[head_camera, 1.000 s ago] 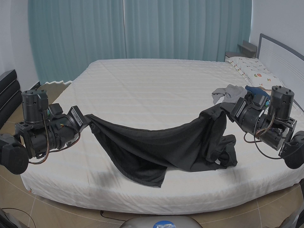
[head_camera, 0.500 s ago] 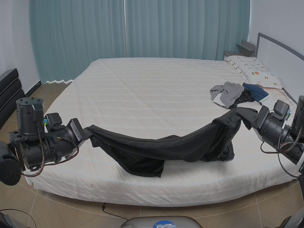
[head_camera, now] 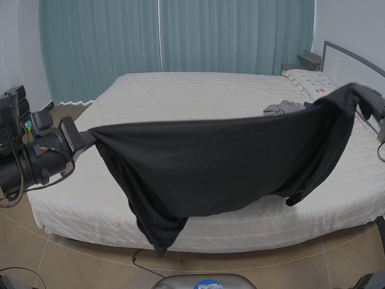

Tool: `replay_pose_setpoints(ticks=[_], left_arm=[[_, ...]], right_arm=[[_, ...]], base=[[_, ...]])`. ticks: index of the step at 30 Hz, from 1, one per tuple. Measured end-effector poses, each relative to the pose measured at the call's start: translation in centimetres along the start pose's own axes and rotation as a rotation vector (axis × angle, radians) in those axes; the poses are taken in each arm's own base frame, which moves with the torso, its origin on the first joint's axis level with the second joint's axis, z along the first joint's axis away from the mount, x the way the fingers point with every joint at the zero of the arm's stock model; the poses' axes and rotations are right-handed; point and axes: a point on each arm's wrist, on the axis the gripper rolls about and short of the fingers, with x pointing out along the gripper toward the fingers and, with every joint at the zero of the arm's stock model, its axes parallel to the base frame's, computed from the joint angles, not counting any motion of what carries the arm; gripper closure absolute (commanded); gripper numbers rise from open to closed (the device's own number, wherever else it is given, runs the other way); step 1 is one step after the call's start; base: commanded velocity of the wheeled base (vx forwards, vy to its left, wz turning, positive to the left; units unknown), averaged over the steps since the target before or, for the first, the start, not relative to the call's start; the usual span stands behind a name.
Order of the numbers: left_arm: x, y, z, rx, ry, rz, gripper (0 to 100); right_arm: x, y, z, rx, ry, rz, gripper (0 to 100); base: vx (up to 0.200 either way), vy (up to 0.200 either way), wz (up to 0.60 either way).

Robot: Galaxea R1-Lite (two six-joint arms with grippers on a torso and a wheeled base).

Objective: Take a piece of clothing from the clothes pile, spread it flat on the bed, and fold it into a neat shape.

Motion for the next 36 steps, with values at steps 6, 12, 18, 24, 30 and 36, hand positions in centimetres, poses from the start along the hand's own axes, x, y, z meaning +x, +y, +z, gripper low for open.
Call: replay_pose_setpoints(ticks=[6,12,18,24,30,36], left_arm=[[0.2,-2.1,3.2,0.007,-0.075,-0.016,100],[3.2,-2.2,4.9,-0.017,-0.086,0.031,100],[7.1,-0.8,5.9,-0.052,-0.075,0.089,100],[9.9,1.0,5.9,-0.072,-0.045,0.135,100],[13.3,2.7,5.6,-0.083,-0.013,0.169,100],[16.0,4.2,5.0,-0.091,0.017,0.199,100]], right_arm=[[1.5,2.4,4.2,-0.016,-0.107,0.026,100],[6.5,1.0,3.8,-0.040,-0.077,-0.064,100],[11.5,-1.4,2.7,-0.056,-0.053,-0.148,100],[15.6,-3.5,1.6,-0.064,-0.091,-0.198,100],[18.5,-6.1,-0.8,-0.068,-0.060,-0.242,100],[20.5,-8.4,-2.5,-0.072,-0.061,-0.261,100]], base=[[0.000,0.000,0.00],[0.033,0.000,0.00],[0.200,0.000,0.00],[0.200,0.000,0.00],[0.200,0.000,0.00],[0.200,0.000,0.00]])
